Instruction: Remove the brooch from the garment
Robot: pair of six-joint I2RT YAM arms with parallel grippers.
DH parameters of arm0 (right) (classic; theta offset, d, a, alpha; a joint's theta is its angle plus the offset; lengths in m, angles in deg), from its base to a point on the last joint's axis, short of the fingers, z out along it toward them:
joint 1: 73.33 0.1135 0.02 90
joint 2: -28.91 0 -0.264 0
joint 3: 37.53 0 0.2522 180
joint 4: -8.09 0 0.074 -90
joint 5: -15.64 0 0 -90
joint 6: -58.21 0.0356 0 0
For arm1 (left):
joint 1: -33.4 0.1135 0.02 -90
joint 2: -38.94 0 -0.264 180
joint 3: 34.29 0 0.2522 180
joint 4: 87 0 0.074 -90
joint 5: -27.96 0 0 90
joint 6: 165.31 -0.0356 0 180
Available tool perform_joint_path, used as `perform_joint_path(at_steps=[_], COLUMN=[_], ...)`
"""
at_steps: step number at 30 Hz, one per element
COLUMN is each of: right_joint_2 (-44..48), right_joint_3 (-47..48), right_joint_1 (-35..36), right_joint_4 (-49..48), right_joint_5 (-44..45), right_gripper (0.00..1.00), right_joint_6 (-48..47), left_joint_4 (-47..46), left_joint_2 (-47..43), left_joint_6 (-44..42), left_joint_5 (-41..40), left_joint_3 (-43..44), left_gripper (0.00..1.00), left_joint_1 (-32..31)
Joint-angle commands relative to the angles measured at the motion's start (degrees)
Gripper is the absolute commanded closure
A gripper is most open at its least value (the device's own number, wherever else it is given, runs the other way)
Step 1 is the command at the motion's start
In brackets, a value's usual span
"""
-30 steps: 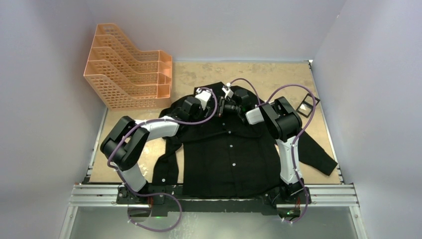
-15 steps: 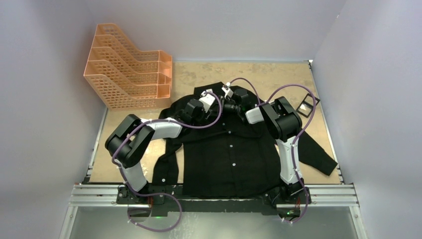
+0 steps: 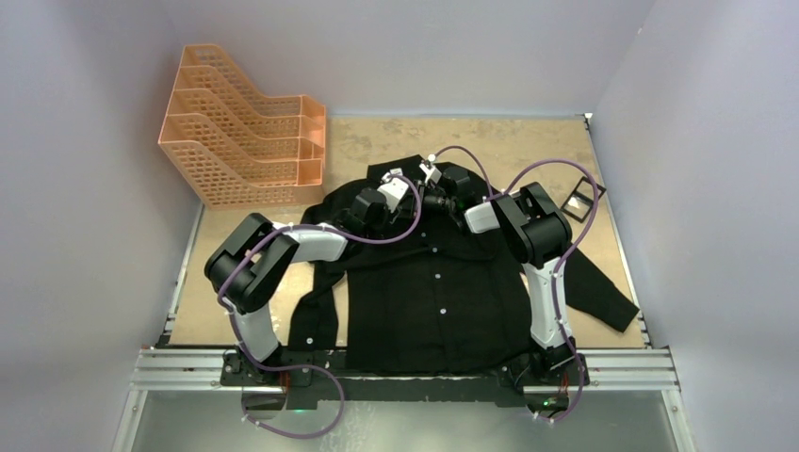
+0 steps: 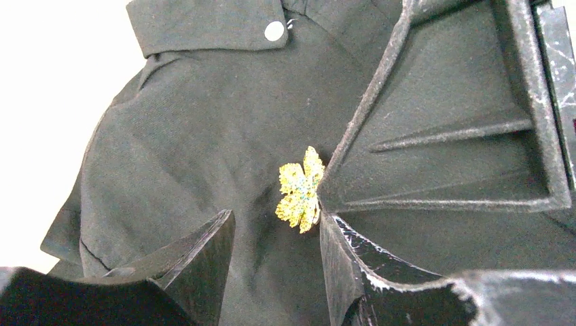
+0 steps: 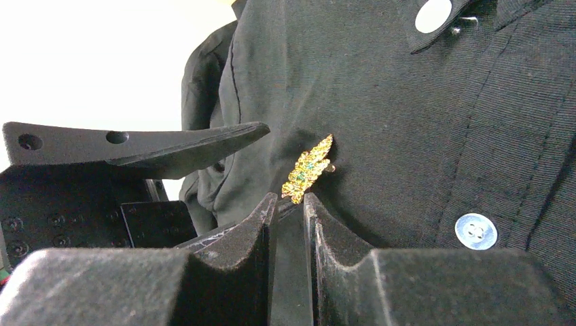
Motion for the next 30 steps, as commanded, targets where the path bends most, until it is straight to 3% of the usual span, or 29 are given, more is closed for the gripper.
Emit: perform_joint_path(at_steps=[1,17,30], right_joint_2=[2.34,4.11,6.35], right_joint_3=[1.96,1.23,-1.46], right_joint_1=[0.24,-0.53,-2.57], right_joint_4=[0.61,1.59,2.71], right_joint_5=[-0.43,-3.07,0.03], right_gripper=[0.76,0.76,0.73], right_joint_6=[0.06,-0.40,-2.95], left_joint_4=[-4.38,-8.67,-14.85], left_joint_2=[1.47,3.19,4.27], left_joint_6=[-1.14,1.27,5.00], left_joint_5=[-1.70,-3.63,-4.36], left_joint_3=[0.16,-1.18,-3.12], left_gripper=[0.53,0.60,0.61], left_joint_1=[-0.34,-0.38,-0.38])
